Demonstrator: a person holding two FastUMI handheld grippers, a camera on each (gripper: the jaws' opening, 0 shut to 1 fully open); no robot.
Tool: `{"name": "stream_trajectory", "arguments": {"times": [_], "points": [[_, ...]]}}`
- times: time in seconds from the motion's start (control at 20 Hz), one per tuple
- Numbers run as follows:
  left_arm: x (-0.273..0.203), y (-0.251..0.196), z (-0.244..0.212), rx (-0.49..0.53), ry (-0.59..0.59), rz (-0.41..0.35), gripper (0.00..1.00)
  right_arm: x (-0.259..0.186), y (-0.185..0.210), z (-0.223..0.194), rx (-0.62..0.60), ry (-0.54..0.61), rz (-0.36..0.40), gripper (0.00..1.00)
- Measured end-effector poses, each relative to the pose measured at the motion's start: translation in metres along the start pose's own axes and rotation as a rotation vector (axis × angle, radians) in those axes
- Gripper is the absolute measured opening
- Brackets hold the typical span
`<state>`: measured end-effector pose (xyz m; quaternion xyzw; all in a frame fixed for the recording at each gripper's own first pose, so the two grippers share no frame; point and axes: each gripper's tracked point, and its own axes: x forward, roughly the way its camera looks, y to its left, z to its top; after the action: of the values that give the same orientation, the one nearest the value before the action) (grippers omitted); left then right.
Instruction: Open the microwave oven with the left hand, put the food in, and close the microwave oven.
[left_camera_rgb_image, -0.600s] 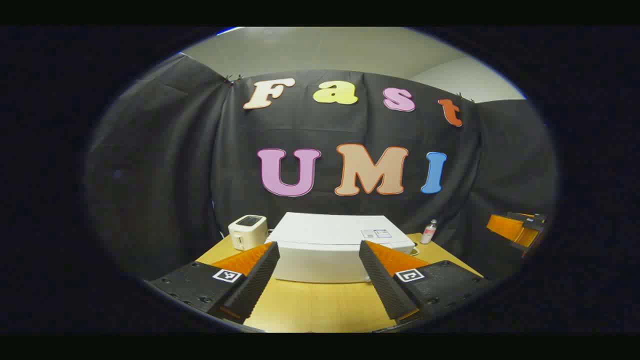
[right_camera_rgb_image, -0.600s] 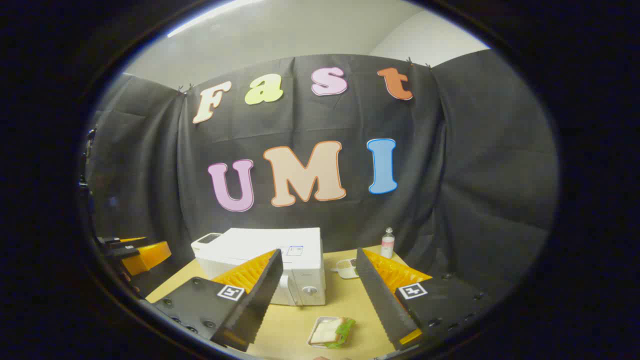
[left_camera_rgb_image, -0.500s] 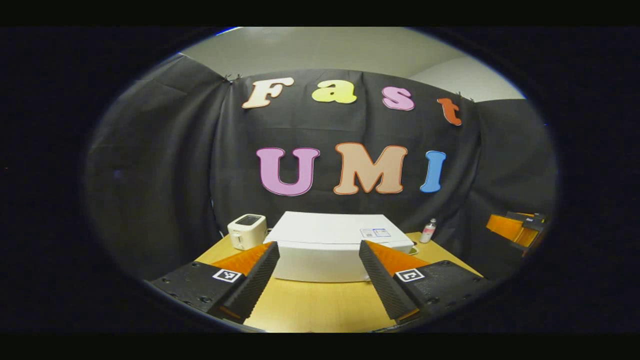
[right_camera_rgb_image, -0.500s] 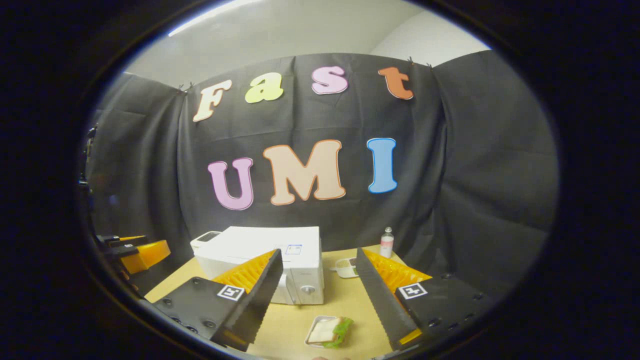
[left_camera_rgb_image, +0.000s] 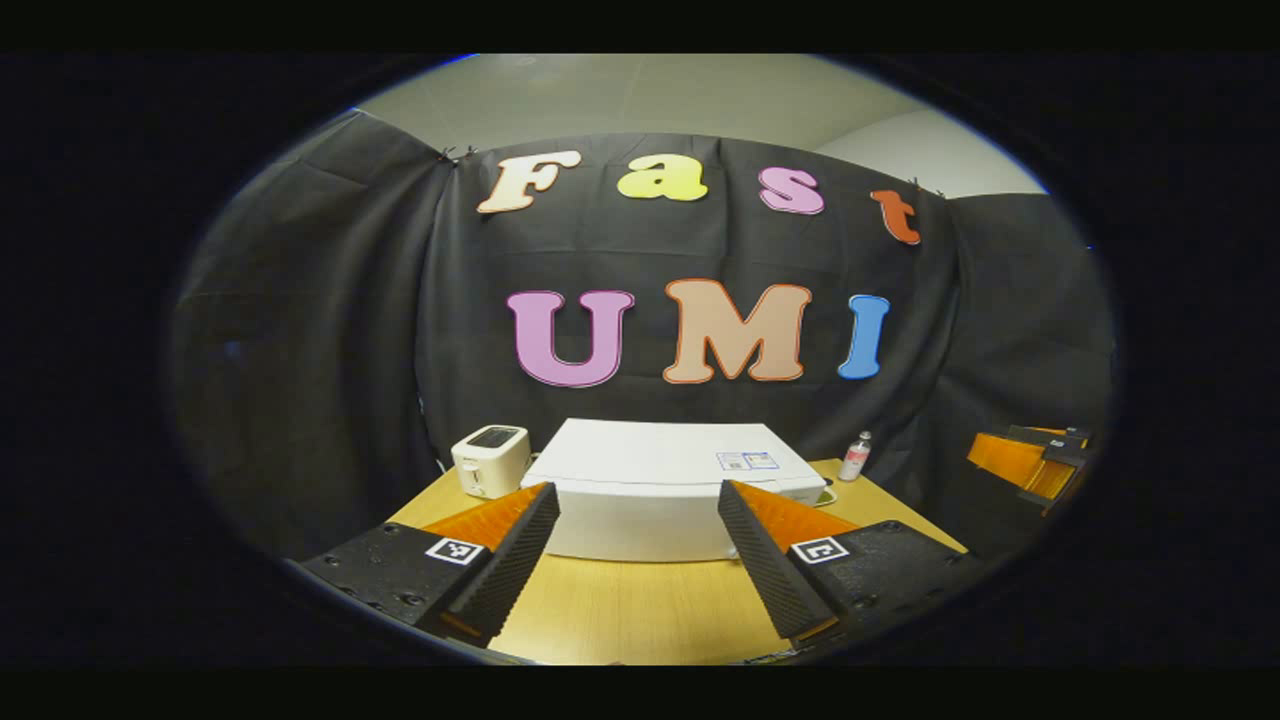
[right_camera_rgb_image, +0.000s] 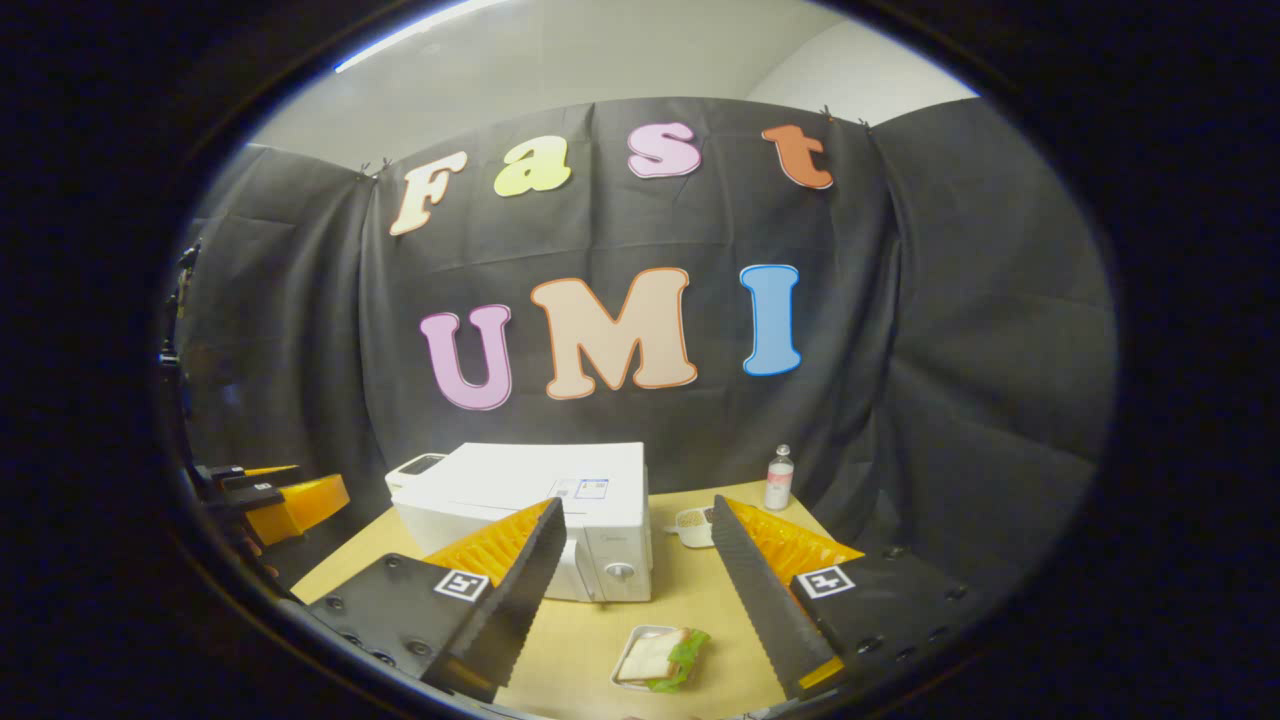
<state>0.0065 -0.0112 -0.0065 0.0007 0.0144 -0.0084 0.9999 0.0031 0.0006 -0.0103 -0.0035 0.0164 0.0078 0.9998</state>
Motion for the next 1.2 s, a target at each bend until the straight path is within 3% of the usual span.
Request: {"name": "stream_trajectory", "arguments": {"times": [0.5, 0.8, 1.1, 1.2], "points": [[0.017, -0.003, -0.048, -0.001, 0.096, -0.026, 0.95, 0.001, -0.005, -0.022, 0.041, 0.050, -0.012, 0.93], [0.031, -0.009, -0.113, 0.011, 0.216, -0.063, 0.96, -0.004, -0.023, -0.038, 0.077, 0.083, -0.074, 0.92], [0.055, -0.040, -0.177, 0.042, 0.349, -0.153, 0.95, -0.016, -0.042, -0.054, 0.051, 0.115, -0.161, 0.95], [0.065, -0.052, -0.197, 0.055, 0.393, -0.184, 0.94, -0.022, -0.045, -0.056, 0.046, 0.119, -0.184, 0.92]]}}
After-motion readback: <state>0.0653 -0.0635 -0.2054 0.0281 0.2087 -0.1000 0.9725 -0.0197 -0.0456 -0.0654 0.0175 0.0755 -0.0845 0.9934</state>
